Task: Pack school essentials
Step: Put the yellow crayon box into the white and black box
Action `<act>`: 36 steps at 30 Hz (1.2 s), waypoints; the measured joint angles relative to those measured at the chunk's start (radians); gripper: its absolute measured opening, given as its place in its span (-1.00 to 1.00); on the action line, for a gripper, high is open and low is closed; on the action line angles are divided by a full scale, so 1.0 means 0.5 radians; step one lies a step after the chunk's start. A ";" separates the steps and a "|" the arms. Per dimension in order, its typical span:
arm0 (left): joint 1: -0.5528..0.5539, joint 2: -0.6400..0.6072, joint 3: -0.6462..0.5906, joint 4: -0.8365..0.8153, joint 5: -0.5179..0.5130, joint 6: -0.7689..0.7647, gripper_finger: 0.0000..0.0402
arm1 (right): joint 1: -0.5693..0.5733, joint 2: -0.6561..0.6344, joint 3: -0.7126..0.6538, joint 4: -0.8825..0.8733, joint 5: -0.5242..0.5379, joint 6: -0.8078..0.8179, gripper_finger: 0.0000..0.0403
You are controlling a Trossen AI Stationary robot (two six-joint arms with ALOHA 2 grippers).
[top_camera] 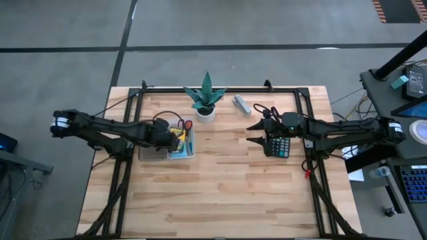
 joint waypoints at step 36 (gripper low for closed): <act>0.076 0.262 0.076 0.628 -0.261 0.416 -0.94 | 0.000 0.000 0.000 -0.014 0.014 -0.014 0.00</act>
